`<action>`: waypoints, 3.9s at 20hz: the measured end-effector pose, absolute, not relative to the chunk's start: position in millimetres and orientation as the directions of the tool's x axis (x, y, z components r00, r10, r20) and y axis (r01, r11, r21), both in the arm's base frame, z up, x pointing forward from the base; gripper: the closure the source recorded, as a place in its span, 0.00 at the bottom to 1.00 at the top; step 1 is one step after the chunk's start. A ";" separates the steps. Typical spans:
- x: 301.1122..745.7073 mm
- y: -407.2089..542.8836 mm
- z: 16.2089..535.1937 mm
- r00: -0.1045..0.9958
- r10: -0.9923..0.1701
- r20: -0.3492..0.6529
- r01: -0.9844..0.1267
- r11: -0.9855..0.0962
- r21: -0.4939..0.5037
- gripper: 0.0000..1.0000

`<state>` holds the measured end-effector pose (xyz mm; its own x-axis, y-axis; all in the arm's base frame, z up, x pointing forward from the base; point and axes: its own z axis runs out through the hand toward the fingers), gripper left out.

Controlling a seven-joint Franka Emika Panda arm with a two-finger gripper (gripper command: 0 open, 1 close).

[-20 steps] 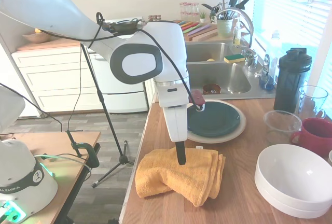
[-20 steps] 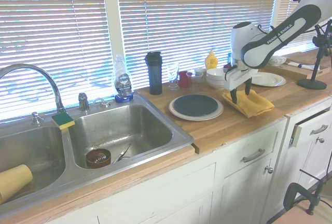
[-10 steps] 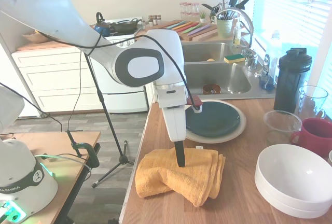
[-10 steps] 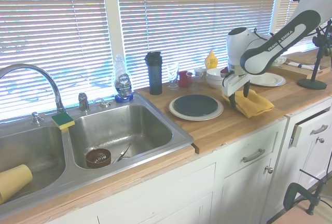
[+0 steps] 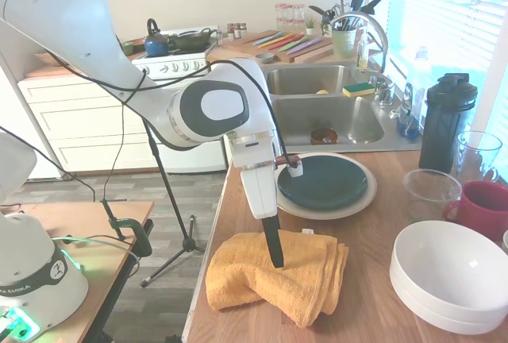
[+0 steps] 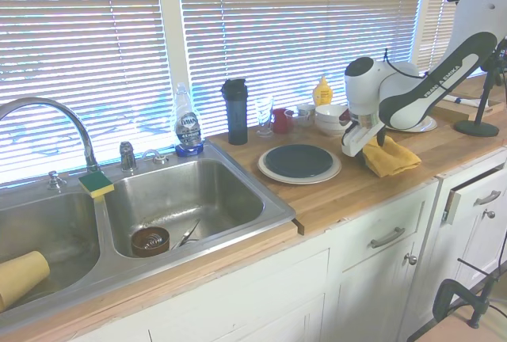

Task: Wipe the blue plate in clockwise motion

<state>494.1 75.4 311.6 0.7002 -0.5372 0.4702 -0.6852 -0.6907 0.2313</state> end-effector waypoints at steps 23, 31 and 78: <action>491.7 58.4 301.9 0.659 -0.613 0.435 -0.741 -0.628 0.239 1.00; 491.5 52.9 300.0 0.656 -0.640 0.399 -0.749 -0.618 0.241 1.00; 560.5 243.3 379.8 0.783 -0.601 0.160 -0.615 -0.786 0.060 1.00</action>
<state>560.5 243.3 379.8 0.7834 -0.6007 0.1597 -0.6150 -0.7863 0.0596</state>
